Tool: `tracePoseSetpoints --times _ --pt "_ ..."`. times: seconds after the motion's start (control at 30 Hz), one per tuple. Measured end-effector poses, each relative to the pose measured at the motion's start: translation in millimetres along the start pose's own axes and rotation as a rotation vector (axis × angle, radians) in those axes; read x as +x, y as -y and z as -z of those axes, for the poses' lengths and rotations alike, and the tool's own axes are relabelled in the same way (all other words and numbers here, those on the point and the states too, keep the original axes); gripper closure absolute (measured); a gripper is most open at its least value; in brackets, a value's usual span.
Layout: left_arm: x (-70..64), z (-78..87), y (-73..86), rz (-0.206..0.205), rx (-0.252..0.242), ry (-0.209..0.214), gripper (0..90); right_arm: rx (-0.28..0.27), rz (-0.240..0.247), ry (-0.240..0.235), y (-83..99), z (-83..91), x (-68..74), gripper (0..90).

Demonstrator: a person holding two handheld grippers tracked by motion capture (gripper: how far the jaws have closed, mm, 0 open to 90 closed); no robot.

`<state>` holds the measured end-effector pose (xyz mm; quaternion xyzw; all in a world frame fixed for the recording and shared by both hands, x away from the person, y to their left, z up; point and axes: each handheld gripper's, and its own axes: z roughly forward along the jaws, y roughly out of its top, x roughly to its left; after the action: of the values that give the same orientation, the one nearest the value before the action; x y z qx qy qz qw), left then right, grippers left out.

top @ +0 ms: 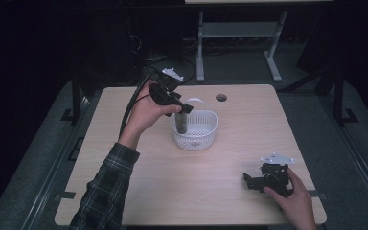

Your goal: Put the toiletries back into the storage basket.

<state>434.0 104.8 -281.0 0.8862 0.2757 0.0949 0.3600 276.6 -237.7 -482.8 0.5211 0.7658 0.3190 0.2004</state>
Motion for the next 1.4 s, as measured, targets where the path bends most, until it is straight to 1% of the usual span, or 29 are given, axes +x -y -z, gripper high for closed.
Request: tracePoseSetpoints --times 0.13,0.33,0.47,0.6,0.7,0.77,1.1,1.23,1.4 --pt "1.0 -4.7 3.1 -0.004 0.002 -0.007 29.8 -0.001 -0.001 0.000 0.0 -0.1 0.0 0.0" --pt "2.1 -14.7 9.3 -0.001 0.010 0.003 29.8 -0.001 0.000 0.000 0.0 -0.1 0.0 0.0" --pt "2.9 -19.8 12.4 0.001 0.018 -0.001 29.8 -0.001 0.000 0.000 0.0 -0.1 0.0 0.0" --pt "3.4 -25.7 16.4 0.002 0.025 0.007 29.8 -0.001 0.000 0.000 0.0 -0.1 0.0 0.0" --pt "3.9 -29.2 18.5 0.004 0.027 0.005 29.8 0.000 -0.002 -0.001 -0.1 0.0 0.1 0.0" --pt "4.4 -31.7 20.0 -0.004 0.031 0.004 29.8 -0.001 -0.001 0.000 0.0 -0.1 0.0 0.0" --pt "2.3 -43.1 26.2 -0.007 0.057 0.002 29.8 -0.001 0.000 0.000 0.0 -0.1 0.0 0.0" --pt "2.5 -48.5 30.7 0.002 0.062 0.001 29.8 -0.001 0.000 0.000 0.0 -0.1 0.0 0.0" --pt "2.4 -53.5 34.9 0.003 0.077 0.004 29.8 -0.001 -0.002 -0.001 0.0 -0.2 0.1 0.0"
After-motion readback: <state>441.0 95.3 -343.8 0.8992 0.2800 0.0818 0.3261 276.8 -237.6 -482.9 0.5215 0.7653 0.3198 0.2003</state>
